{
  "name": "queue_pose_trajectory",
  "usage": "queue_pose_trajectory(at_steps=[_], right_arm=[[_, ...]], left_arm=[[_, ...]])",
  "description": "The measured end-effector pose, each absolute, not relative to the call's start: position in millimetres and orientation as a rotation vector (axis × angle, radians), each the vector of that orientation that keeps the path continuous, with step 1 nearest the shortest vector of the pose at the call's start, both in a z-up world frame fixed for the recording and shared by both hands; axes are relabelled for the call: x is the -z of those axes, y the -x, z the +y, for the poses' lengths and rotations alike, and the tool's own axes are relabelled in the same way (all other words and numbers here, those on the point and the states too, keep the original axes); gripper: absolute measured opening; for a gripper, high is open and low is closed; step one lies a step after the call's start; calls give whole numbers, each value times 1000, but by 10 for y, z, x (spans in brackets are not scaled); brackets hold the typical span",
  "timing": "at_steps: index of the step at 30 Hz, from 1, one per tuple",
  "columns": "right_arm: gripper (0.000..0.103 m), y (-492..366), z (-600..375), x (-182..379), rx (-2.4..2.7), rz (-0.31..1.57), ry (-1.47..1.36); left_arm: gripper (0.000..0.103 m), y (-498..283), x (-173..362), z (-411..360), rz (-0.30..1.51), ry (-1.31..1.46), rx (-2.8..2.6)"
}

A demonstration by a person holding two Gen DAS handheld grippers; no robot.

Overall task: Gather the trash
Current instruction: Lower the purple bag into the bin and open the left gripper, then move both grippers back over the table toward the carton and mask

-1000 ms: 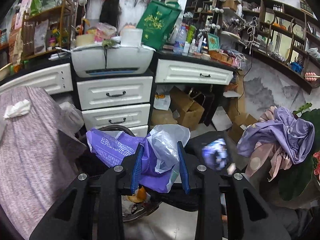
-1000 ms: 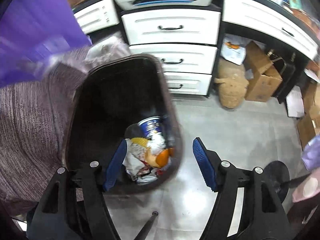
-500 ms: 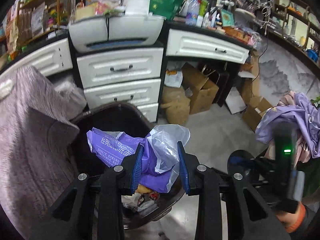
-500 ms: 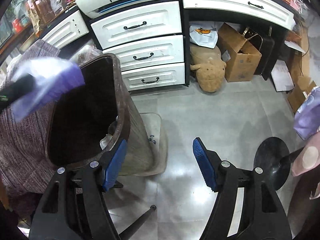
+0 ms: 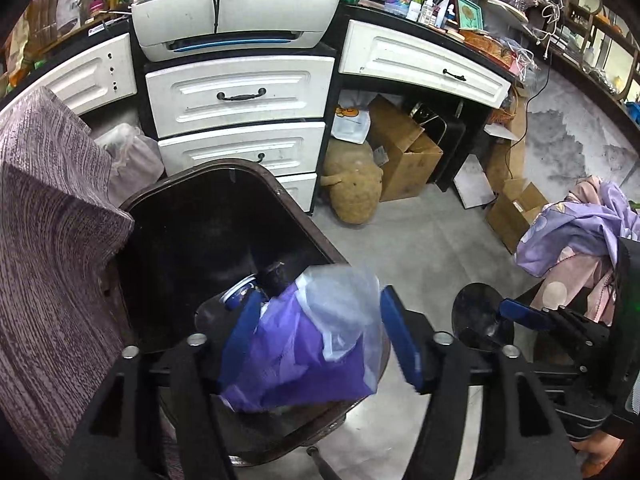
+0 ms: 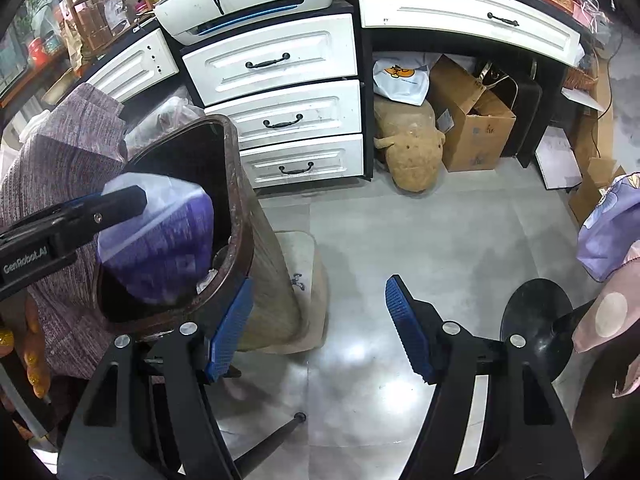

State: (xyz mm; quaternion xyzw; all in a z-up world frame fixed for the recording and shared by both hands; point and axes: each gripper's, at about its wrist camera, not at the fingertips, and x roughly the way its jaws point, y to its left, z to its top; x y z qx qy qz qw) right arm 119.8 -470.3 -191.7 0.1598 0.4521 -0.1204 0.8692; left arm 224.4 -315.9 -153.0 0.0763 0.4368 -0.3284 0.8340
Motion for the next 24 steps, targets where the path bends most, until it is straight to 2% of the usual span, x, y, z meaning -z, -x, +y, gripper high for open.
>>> queue_pose_trajectory(at_steps=[3, 6, 10, 18, 24], right_arm=[[69, -1192, -4713, 1926, 255, 950, -335], [69, -1176, -4724, 1918, 256, 944, -340], [74, -1173, -4721, 1904, 258, 938, -340], [75, -1198, -4641, 1854, 241, 932, -335], [75, -1233, -4500, 1740, 202, 912, -316]], left_arm=[[80, -2203, 1497, -3155, 911, -159, 696], [87, -2152, 1438, -3111, 908, -125, 709], [90, -2070, 1336, -3033, 909, -110, 708], [97, -1896, 990, -2861, 833, -86, 704], [97, -1781, 755, -2714, 796, -97, 707]])
